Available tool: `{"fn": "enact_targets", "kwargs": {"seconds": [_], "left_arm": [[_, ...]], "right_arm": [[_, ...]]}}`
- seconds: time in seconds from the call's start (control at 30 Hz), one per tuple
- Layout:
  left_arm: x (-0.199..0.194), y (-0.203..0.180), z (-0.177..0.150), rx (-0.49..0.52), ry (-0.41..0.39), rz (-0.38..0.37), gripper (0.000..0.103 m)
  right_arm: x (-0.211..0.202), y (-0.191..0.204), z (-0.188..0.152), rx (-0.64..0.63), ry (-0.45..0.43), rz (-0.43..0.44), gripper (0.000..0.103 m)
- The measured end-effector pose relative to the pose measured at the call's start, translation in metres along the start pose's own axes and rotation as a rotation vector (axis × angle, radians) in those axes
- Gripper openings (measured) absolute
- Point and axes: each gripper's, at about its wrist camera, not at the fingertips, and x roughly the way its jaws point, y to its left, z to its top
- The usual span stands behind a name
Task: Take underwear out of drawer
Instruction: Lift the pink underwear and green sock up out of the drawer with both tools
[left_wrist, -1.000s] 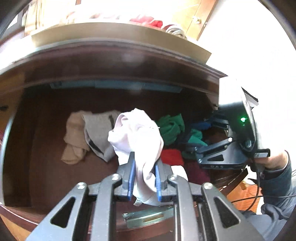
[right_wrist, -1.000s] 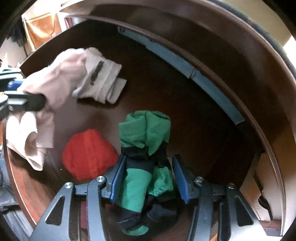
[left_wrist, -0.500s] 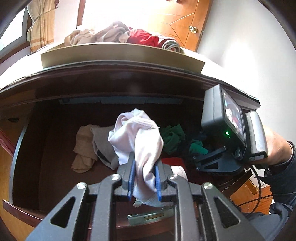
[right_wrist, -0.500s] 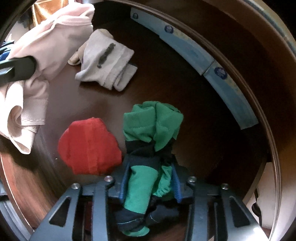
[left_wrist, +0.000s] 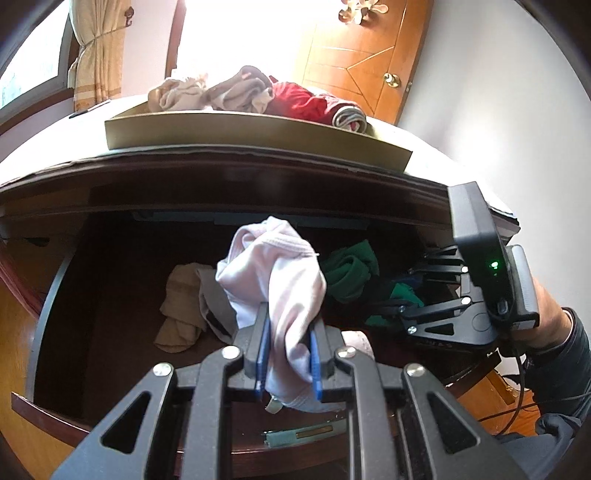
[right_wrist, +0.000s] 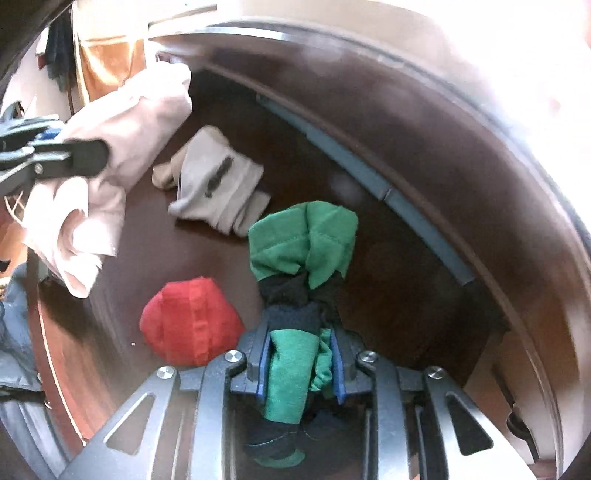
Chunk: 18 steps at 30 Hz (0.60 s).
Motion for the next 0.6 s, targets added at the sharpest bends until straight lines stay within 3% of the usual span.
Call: {"fn": "enact_targets", "kwargs": {"seconds": [0.23, 0.47, 0.6], "left_arm": [[-0.007, -0.003, -0.001, 0.007, -0.028, 0.005, 0.016], [-0.014, -0.005, 0.000, 0.022, -0.059, 0.017, 0.016], [-0.017, -0.007, 0.000, 0.029, -0.072, 0.024, 0.016]], "right_arm": [[-0.017, 0.002, -0.010, 0.028, -0.108, 0.012, 0.028], [-0.023, -0.021, -0.022, 0.048, -0.180, 0.031, 0.028], [-0.025, -0.023, -0.015, 0.056, -0.218, 0.034, 0.028]]}}
